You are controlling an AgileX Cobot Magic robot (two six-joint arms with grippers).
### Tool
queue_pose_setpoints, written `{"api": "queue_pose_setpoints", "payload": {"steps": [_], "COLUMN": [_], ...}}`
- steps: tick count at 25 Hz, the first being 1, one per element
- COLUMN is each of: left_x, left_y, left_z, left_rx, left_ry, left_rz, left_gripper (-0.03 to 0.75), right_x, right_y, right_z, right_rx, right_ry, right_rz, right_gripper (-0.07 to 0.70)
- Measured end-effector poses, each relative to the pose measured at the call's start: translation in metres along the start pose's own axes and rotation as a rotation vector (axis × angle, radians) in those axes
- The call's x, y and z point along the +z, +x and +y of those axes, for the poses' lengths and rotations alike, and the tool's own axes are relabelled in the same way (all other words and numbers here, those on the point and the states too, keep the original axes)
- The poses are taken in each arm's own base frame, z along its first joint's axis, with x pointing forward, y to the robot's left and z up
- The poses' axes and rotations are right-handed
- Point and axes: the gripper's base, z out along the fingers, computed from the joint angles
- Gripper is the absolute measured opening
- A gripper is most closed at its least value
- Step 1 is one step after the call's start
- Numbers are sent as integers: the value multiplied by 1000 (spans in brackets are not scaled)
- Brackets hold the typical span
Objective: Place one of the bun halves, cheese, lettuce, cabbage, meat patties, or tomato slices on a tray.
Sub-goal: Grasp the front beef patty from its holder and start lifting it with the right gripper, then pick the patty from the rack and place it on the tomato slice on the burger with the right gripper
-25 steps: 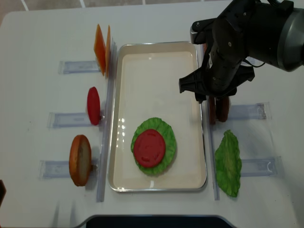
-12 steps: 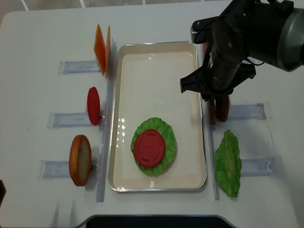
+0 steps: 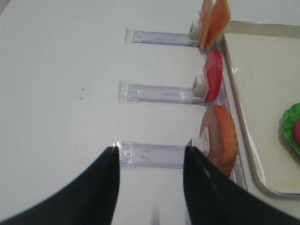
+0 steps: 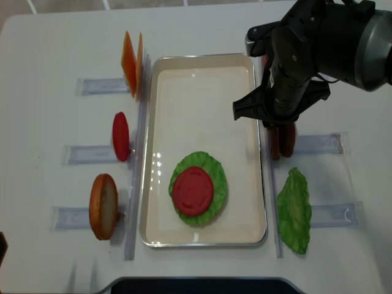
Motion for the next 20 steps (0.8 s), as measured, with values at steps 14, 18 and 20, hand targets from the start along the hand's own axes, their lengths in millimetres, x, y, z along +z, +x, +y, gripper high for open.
{"api": "queue_pose_setpoints", "payload": {"steps": [14, 18, 20], "left_x": [0, 0, 0], "left_y": [0, 0, 0], "left_z": [0, 0, 0], "left_rx": [0, 0, 0], "left_ry": [0, 0, 0], "left_rz": [0, 0, 0], "left_gripper": [345, 345, 345], "right_x": [-63, -85, -94], "right_y": [15, 24, 29], "right_z": [-7, -5, -3], "right_rx": [42, 41, 32], "right_ry": [-135, -238, -296], "right_rz": [-79, -90, -89], "right_gripper": [148, 148, 148]}}
